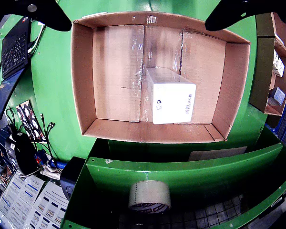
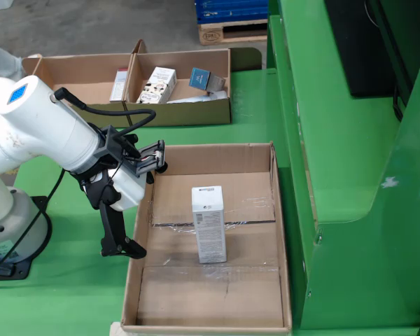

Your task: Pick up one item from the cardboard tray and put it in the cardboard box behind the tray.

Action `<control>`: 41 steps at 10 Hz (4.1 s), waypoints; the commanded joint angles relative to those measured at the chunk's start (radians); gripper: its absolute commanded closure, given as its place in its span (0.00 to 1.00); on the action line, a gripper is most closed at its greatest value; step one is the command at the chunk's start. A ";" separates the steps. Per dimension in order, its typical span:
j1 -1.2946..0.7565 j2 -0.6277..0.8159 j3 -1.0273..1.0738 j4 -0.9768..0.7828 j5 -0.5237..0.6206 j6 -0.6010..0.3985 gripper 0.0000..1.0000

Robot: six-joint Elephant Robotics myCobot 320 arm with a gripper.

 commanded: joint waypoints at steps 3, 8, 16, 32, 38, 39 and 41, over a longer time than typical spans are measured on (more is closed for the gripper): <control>0.000 0.018 0.026 0.014 0.000 -0.001 0.00; 0.000 0.018 0.026 0.014 0.000 -0.001 0.00; 0.000 0.018 0.026 0.014 0.000 -0.001 0.00; 0.012 0.038 0.005 0.014 0.002 -0.013 0.00; 0.062 0.074 -0.018 -0.001 -0.017 -0.008 0.00; 0.065 0.057 0.005 -0.008 -0.016 -0.013 0.00; 0.066 0.048 0.020 -0.012 -0.012 -0.019 0.00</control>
